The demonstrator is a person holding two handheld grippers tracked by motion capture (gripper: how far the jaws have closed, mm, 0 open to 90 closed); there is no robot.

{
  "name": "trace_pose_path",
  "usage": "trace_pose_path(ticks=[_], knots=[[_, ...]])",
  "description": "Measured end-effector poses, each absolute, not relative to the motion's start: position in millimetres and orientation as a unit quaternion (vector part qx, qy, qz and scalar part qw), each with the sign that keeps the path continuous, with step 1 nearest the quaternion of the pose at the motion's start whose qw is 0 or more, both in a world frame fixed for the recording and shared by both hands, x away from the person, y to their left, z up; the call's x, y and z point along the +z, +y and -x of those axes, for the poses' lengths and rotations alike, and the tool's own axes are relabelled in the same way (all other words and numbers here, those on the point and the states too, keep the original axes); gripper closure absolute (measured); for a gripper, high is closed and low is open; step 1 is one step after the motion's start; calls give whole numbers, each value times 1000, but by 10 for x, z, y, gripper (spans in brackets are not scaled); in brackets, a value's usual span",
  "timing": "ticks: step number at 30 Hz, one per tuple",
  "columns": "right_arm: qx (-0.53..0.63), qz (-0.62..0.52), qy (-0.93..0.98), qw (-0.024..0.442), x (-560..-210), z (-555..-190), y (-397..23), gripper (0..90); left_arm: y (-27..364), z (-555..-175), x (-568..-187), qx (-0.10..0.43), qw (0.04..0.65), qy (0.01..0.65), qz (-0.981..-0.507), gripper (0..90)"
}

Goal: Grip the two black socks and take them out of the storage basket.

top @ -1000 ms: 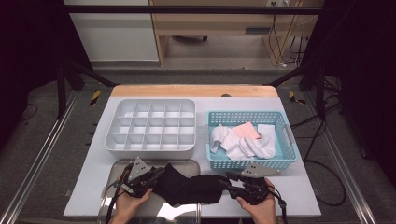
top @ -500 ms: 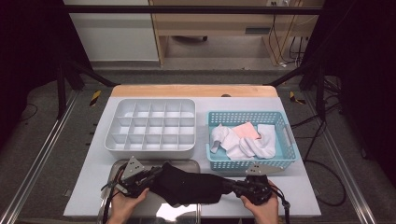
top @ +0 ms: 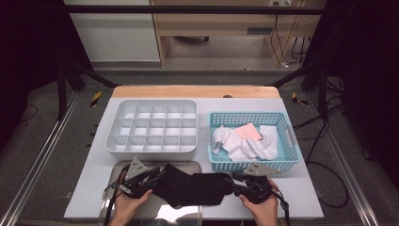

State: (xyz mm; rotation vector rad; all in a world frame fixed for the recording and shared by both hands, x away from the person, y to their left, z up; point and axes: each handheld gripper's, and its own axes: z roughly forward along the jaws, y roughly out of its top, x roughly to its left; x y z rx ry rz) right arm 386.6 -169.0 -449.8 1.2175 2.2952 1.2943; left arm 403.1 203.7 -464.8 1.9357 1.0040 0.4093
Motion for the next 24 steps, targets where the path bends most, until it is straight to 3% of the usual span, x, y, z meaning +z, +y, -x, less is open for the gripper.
trace_pose_path(ticks=[8,15,16,19,24], knots=[[393,-425,807,116,-4736,-3940,-1623,614,1993,-4033,-4704,170,420,407,-793,836],[360,-427,818,137,-4795,-3955,-1626,617,1954,-4042,-4740,181,398,404,-803,873],[359,-427,818,139,-4792,-3950,-1616,639,1952,-4044,-4740,181,398,405,-803,876],[362,-424,821,119,-4782,-3947,-1585,818,1958,-4043,-4732,178,403,405,-801,881],[367,-417,823,119,-4694,-3919,-1587,861,2013,-4016,-4625,172,427,402,-792,883]])
